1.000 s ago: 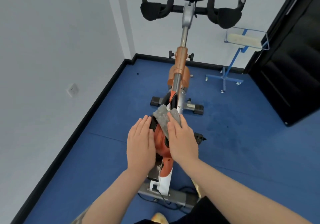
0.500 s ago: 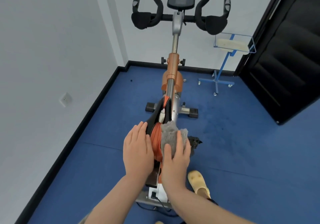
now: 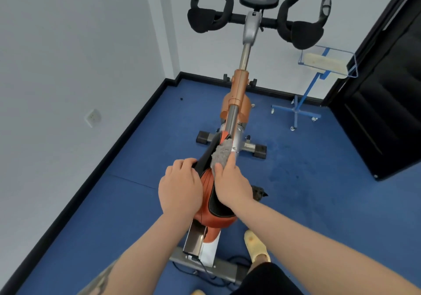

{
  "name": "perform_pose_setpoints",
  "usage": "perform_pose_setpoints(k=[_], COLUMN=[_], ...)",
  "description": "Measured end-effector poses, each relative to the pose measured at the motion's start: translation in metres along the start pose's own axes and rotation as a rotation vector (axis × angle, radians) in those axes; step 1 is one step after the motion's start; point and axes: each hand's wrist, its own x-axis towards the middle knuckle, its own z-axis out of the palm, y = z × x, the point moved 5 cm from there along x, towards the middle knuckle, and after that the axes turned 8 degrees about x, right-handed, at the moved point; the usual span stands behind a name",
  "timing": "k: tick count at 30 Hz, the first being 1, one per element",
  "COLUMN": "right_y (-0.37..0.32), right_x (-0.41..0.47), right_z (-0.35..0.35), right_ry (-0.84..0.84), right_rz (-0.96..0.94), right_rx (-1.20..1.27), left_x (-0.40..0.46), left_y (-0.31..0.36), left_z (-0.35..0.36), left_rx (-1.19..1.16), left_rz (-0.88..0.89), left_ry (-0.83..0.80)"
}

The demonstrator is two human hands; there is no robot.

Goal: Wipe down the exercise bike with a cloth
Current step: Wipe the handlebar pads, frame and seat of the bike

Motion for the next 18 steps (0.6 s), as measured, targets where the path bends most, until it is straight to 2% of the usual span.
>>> perform_pose_setpoints(k=[5,8,11,15,16,18], right_y=[-0.001,-0.006,-0.014,-0.007,-0.008,-0.018], right_x=[0.048,0.085,0.096,0.064,0.069,0.096], right_z=[0.004,-0.003,-0.008,-0.012,-0.017,-0.027], right_ry=[0.009,0.027,-0.054,-0.275,-0.349,-0.382], right_rz=[0.077,-0.009,-0.382,-0.915,-0.973,-1.019], right_rx=[0.233,0.333,-0.064,-0.223,-0.239,-0.343], left_x=[-0.001,0.000,-0.002,-0.008,-0.010,-0.014], left_y=[0.000,0.001,0.001,-0.003,-0.003,-0.005], left_z=[0.001,0.002,0.001,0.000,-0.001,-0.002], left_rx=[0.039,0.024,0.008,-0.051,-0.071,-0.097], left_rz=[-0.011,-0.042,-0.094,-0.212,-0.255,-0.338], left_ry=[0.022,0.031,0.028,0.081,0.105,0.152])
